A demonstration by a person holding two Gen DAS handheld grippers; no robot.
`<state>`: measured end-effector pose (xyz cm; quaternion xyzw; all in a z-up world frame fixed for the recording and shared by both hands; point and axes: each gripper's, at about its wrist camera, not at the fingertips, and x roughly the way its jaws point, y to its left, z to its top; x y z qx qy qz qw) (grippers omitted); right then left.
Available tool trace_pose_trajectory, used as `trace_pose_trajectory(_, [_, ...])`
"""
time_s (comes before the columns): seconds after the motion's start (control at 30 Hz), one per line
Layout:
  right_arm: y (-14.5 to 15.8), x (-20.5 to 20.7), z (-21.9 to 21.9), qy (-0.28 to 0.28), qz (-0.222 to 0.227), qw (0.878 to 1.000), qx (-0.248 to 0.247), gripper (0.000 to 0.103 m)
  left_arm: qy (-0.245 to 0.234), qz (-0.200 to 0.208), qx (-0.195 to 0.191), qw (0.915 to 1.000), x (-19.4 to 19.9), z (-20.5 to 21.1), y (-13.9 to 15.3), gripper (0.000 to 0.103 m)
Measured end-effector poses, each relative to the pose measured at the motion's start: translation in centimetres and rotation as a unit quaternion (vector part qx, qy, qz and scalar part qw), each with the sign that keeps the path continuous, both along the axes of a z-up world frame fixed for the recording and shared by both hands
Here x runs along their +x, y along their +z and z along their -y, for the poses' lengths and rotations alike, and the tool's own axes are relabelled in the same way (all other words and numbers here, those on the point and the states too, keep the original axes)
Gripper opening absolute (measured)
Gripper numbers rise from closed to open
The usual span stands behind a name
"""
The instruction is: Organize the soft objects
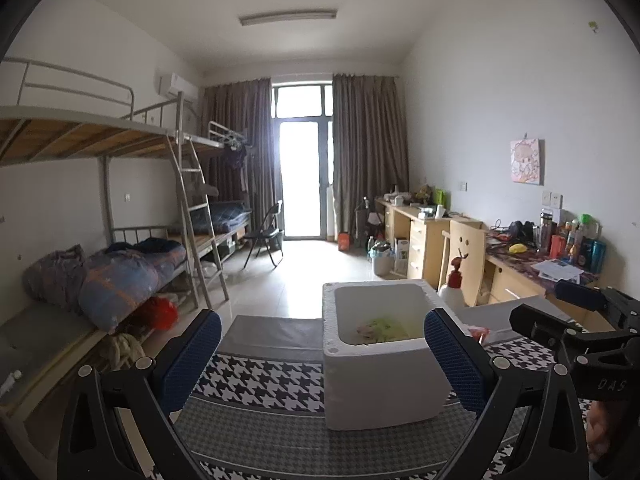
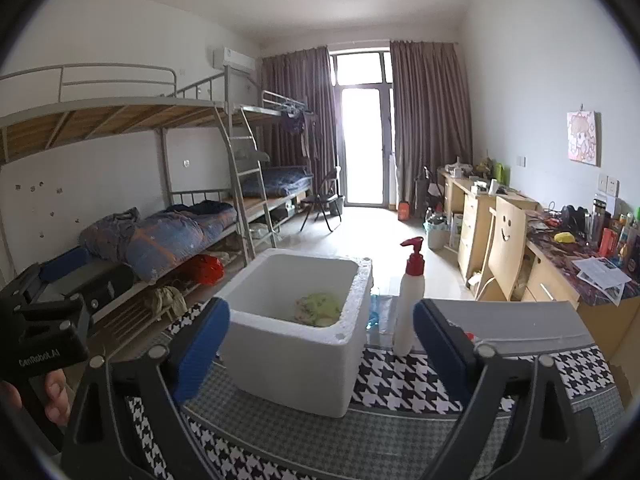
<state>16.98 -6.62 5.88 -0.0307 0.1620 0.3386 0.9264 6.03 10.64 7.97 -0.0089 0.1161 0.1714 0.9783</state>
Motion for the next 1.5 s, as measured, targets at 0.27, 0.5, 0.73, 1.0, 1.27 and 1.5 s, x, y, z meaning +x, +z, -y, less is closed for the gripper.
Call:
trace_pose_trajectory(0.27, [-0.1,-2.0,1.1,0.003,0.014,1.0,0.011,0.099,-0.011,0.0,0.008,0.9999,-1.3,0.8,-0.7,0.102])
trace_pose_trajectory(0.5, [-0.9,-3.3,2.0,-0.009,0.029,0.999,0.013,0.102,-0.009,0.015,0.001,0.9999,-2.2,1.3,-1.0,0.102])
trace_pose_trajectory(0.73, [-1.2,-4.2,3.1,-0.021,0.041,0.999,0.015,0.102,-0.015,0.013,0.0,0.9998,-2.8,1.5,-1.8,0.102])
trace_pose_trajectory(1.0, [-2.3,-5.2,4.3,-0.044,0.046,0.998,0.017,0.102,-0.014,0.02,0.008,0.9997,-3.3,2.5,-3.0,0.102])
trace_pose_trajectory(1.27, [-3.3,-5.9,4.5,-0.056,0.051,0.997,0.014,0.102,-0.007,0.026,-0.003,0.9996,-4.0,2.3,-4.1,0.102])
trace_pose_trajectory(1.5, [-4.1,-6.5,5.1,-0.061,0.073,0.995,0.031,0.102,-0.014,0.022,0.003,0.9997,-4.2,2.5,-4.9,0.102])
